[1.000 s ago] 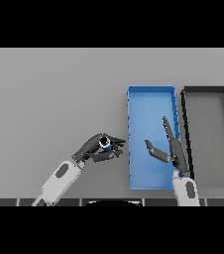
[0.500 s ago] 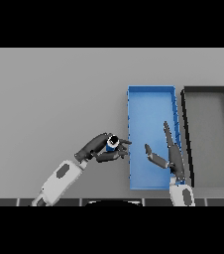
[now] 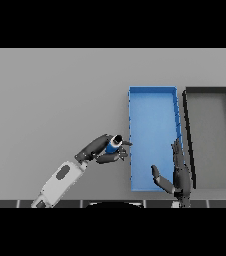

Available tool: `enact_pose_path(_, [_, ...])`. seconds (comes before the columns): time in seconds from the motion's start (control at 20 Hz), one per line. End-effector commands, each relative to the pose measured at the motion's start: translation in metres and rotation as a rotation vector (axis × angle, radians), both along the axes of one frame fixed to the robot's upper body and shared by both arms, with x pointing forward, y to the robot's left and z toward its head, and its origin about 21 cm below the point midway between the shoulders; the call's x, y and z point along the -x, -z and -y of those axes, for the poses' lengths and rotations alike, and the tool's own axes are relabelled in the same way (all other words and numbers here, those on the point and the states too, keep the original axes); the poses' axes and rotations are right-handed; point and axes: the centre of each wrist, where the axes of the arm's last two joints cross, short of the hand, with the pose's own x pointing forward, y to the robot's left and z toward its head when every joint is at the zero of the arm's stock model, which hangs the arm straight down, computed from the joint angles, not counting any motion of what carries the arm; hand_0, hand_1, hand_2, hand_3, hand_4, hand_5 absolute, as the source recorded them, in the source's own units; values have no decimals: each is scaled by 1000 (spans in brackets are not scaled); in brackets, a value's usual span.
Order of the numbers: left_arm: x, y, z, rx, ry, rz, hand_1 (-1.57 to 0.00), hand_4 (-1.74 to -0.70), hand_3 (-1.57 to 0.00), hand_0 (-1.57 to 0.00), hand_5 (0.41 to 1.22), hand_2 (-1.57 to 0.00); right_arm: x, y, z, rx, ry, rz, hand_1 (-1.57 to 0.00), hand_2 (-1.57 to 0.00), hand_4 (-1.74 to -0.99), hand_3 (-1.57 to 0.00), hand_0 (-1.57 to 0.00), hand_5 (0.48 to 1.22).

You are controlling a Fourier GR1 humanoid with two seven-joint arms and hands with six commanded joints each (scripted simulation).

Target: Pick up the blue pipe and place it into the blue bin.

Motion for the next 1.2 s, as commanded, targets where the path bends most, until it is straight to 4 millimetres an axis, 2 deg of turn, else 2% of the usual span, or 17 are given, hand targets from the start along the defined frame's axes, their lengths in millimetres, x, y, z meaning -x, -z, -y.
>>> enact_pose_path(0.0, [-1, 1, 0, -1, 2, 2, -1571, -1741, -1495, -1571, 1221, -1571, 0, -8, -2, -1, -63, -32, 1, 1, -1256, 1, 1, 558])
enact_pose_path(0.1, [-2, 0, 3, -3, 4, 11, -1571, -1741, -1493, -1571, 1221, -1571, -3, -22, -1, 43, -178, -131, 1, 1, -1303, 1, 1, 515])
enact_pose_path(0.2, [-4, 1, 6, -11, 4, 10, -1571, -1741, -1489, -1571, 1221, -1571, -15, -36, -10, 77, -283, -156, 1, 1, -1319, 1, 1, 501])
enact_pose_path(0.4, [-3, -7, 4, -2, 13, 30, -1571, -1741, -1485, -1571, 1221, -1571, -39, -61, -31, 152, -448, -146, 1, 1, -1314, 1, 1, 510])
enact_pose_path(0.55, [0, -3, 4, -7, 21, 16, -1571, -1741, -1486, -1571, 1221, -1571, -56, -75, -49, 231, -539, -123, 1, 1, -1294, 1, 1, 523])
enact_pose_path(0.65, [-3, -4, -1, -5, 20, 23, -1571, -1741, -1488, -1571, 1221, -1571, -67, -85, -60, 250, -583, -114, 1, 1, -1253, 1, 1, 529])
enact_pose_path(0.75, [-3, -2, 3, 7, 41, 23, -1571, -1741, -1516, -1571, 1221, -1571, -73, -94, -68, 268, -619, -93, 1, 1, -1232, 1, 1, 531])
enact_pose_path(1.05, [-3, 1, -1, -21, 42, 38, -1571, -1740, -1540, -1571, 1221, -1571, -97, -115, -92, 290, -700, -54, 1, 1, -1218, 1, 1, 508])
enact_pose_path(1.15, [-4, 1, -1, 4, 57, 7, -1571, -1736, -1484, -1571, 1221, -1571, -107, -116, -97, 303, -727, -63, -84, -102, -1245, -46, -53, 506])
